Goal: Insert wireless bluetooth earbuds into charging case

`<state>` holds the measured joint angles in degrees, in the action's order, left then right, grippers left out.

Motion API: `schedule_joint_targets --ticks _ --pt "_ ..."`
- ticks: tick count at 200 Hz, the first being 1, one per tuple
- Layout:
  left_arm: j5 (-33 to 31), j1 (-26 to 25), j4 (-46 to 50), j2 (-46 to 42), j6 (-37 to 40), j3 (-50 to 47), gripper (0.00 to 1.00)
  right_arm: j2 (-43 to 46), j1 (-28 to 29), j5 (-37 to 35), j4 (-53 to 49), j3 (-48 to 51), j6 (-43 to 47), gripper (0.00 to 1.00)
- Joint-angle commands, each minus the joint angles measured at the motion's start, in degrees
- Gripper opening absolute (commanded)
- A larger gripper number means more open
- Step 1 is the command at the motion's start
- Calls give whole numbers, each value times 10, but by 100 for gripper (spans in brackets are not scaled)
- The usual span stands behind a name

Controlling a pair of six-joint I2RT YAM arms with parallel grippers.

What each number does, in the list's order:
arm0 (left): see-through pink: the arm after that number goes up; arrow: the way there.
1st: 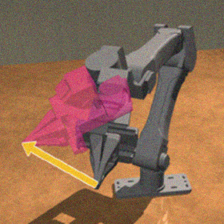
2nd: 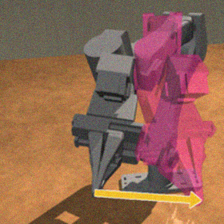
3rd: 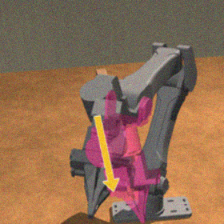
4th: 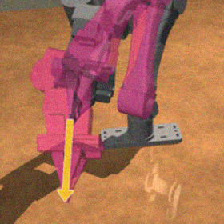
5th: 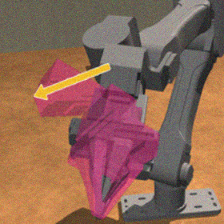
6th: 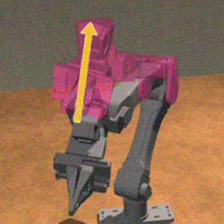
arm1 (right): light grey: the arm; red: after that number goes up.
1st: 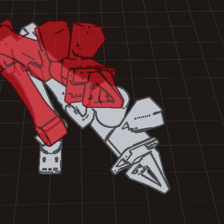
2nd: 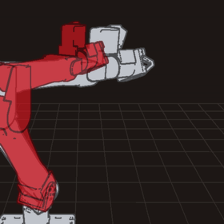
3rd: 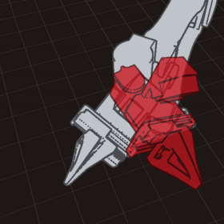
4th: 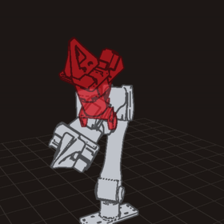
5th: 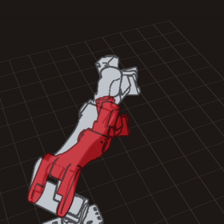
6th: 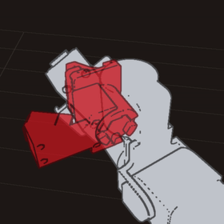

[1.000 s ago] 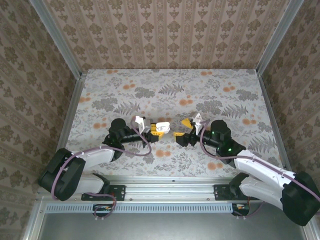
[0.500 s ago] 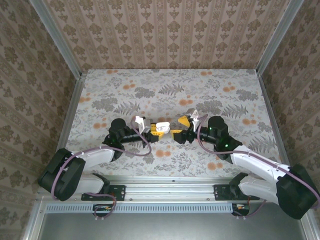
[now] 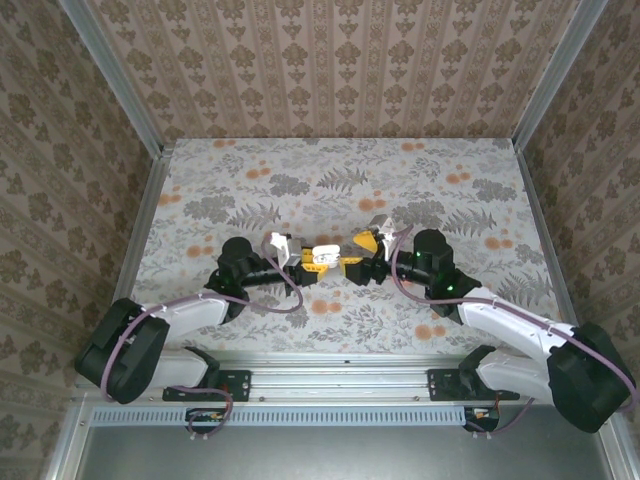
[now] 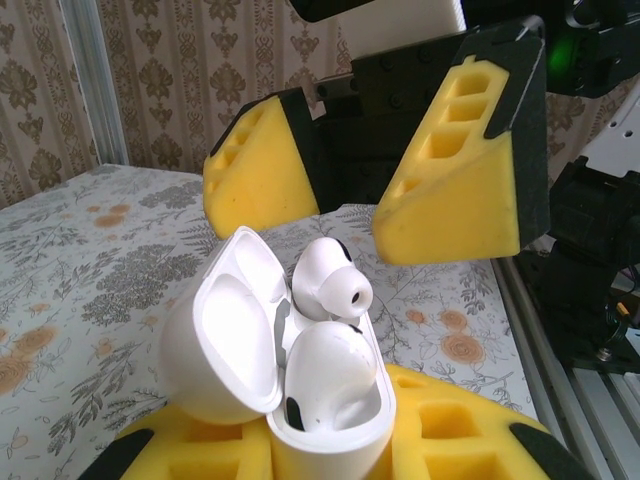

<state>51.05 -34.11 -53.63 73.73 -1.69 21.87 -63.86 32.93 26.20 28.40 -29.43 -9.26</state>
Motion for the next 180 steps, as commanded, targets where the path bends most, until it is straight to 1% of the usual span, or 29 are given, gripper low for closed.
schedule_joint_targets --ticks 1,180 --pt "13 -3 -5 -15 4 9 12 -6 -3 15 17 -22 -7 77" --pt "16 -4 7 -22 5 17 12 -35 -3 27 23 -35 -15 76"
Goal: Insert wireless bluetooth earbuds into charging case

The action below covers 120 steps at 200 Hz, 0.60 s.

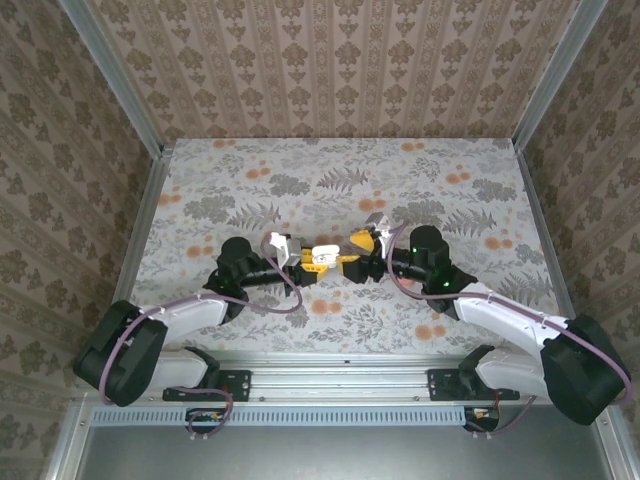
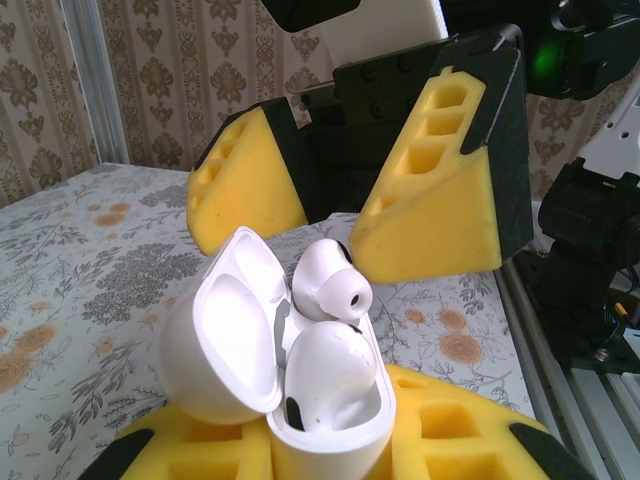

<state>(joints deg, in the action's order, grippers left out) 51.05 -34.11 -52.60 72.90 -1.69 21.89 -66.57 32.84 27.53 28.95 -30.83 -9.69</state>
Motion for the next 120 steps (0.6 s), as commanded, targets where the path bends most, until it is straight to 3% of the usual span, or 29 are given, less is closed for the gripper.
schedule_joint_targets --ticks 1,120 --pt "16 -4 -3 -14 5 17 12 -8 -2 13 17 -21 -11 76" --pt "15 -5 5 -17 9 20 12 -31 -2 34 14 -35 -19 75"
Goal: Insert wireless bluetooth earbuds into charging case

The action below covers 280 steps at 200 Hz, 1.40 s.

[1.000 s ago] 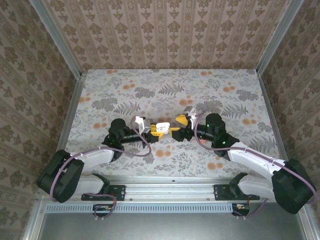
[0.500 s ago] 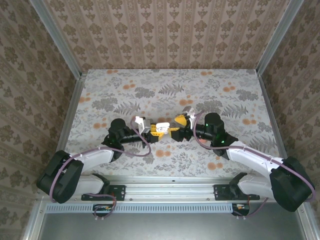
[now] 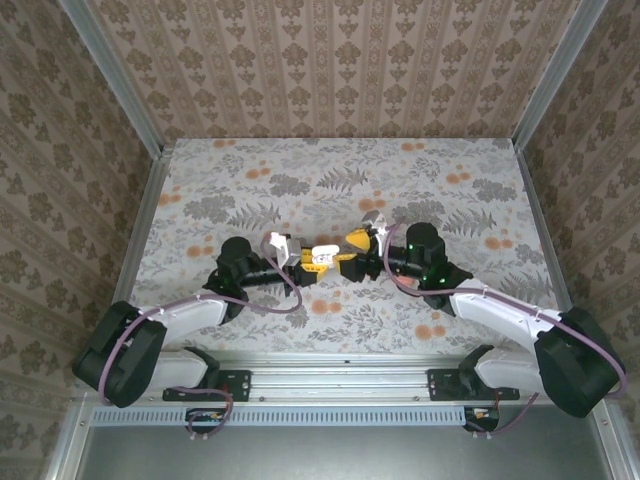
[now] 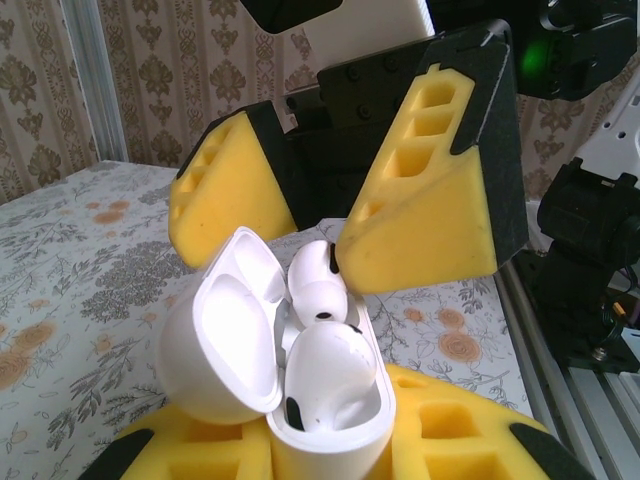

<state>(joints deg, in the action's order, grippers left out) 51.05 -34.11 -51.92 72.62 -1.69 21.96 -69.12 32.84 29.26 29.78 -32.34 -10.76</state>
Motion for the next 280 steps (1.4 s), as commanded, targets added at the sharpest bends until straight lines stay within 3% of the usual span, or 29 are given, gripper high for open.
schedule_joint_targets --ticks 1,112,280 --pt "16 -5 -3 -14 9 19 12 -5 -2 17 5 -20 -9 75" --pt "9 -6 -4 -11 13 14 12 82 -10 -8 -51 -11 -27 80" --pt "5 -7 2 -19 13 14 12 5 -10 5 -102 -50 -43 80"
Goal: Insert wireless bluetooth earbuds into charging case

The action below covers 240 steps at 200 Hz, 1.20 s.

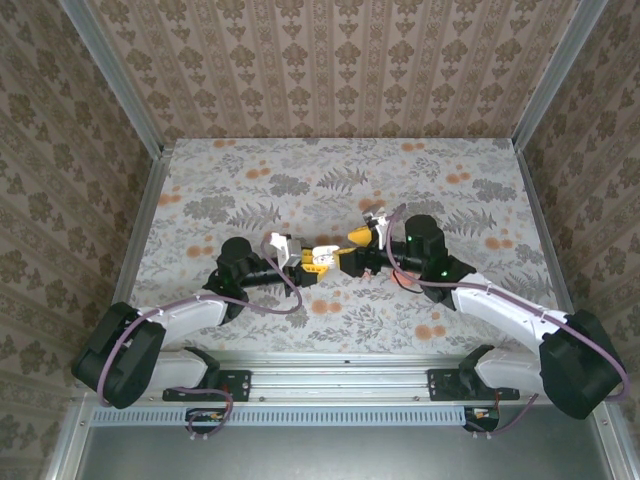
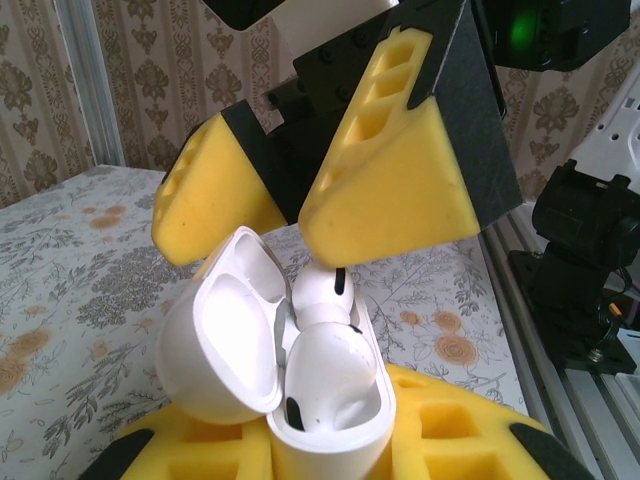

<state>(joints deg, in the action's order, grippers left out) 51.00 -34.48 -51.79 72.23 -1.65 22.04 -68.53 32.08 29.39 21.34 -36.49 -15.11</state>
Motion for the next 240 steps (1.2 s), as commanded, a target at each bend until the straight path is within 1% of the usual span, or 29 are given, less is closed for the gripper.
schedule_joint_targets --ticks 1,47,94,117,141,157,180,208,240 --pt "5 -3 1 -15 13 13 12 -1 -3 3 -18 -9 1 80" --pt "1 -3 1 -20 14 11 12 2 -4 -16 -43 6 15 80" --pt "-3 -3 6 -22 20 8 12 7 -4 -4 -35 -4 10 80" --pt "-10 -3 7 -18 30 4 12 25 -4 11 -43 -20 8 81" --pt "-31 -7 -10 -13 39 -6 11 59 -8 14 -72 -32 15 81" --pt "-28 -8 -21 -8 36 -5 12 82 -16 16 -87 -27 19 82" --pt "-17 -12 -21 -4 32 1 12 99 -42 57 -95 -25 14 82" --pt "-6 -16 -43 -7 10 6 12 89 -62 118 -107 -34 11 82" --pt "6 -21 -39 -5 8 19 12 65 -79 168 -64 -35 -11 82"
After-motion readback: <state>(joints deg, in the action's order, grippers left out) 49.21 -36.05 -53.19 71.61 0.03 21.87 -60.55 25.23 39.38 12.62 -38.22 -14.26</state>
